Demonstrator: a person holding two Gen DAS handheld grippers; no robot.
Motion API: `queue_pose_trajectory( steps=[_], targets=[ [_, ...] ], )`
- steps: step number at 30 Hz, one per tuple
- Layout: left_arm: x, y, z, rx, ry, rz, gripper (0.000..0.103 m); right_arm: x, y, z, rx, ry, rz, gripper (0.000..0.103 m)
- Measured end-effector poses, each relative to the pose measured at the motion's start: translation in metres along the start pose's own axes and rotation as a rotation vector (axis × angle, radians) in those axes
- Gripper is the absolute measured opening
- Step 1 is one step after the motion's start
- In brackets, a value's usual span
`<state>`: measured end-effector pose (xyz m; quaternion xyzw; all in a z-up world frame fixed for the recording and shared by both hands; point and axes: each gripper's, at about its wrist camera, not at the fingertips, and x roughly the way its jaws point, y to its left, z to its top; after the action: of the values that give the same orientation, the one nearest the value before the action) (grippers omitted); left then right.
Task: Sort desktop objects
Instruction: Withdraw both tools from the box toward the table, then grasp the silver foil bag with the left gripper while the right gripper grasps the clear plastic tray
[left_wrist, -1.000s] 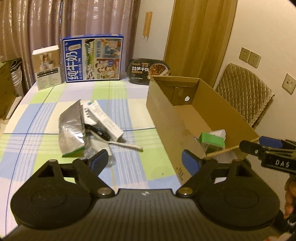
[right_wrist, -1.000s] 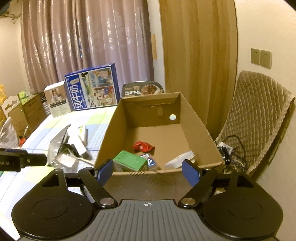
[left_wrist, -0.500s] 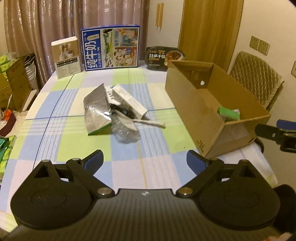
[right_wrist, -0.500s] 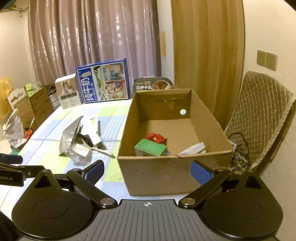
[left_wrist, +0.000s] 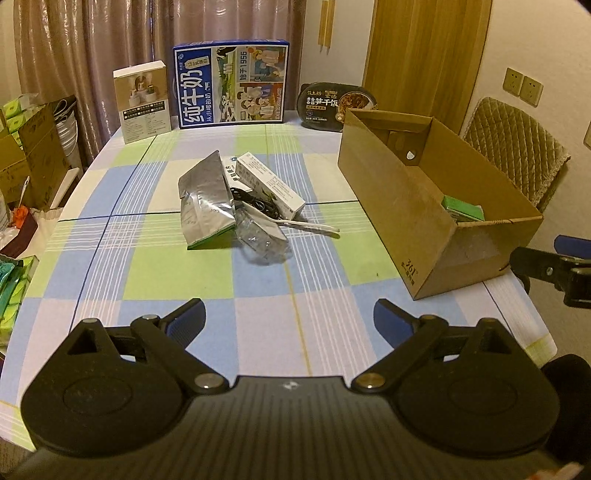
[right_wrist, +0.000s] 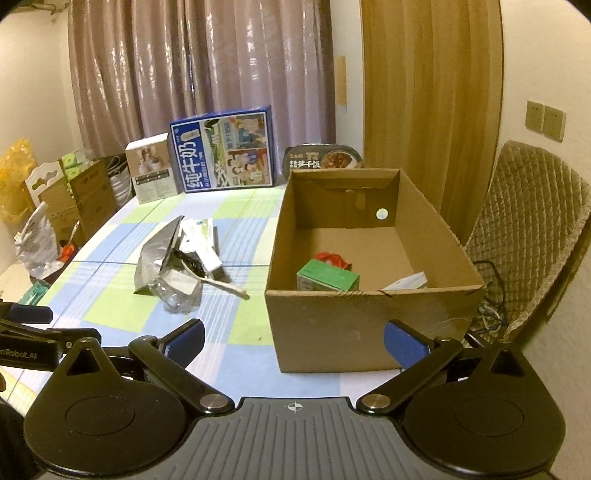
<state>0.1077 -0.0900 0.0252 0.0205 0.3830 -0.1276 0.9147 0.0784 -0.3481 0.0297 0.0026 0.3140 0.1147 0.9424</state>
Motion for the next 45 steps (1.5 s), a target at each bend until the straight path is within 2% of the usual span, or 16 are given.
queue_pose_trajectory(
  steps=[14,24,37,45],
  targets=[
    [-0.002,0.030,-0.008,-0.034,0.006,0.043,0.096,0.007,0.033,-0.004,-0.038,0.009,0.104,0.101],
    [0.009,0.062,-0.005,-0.057,0.009,0.078,0.096,0.030,0.056,-0.006,-0.075,0.037,0.158,0.101],
    [0.042,0.106,0.011,-0.062,0.029,0.114,0.096,0.088,0.087,0.001,-0.060,0.080,0.228,0.101],
    [0.072,0.133,0.028,-0.046,0.043,0.130,0.096,0.154,0.089,0.020,0.069,0.146,0.268,0.101]
  ],
)
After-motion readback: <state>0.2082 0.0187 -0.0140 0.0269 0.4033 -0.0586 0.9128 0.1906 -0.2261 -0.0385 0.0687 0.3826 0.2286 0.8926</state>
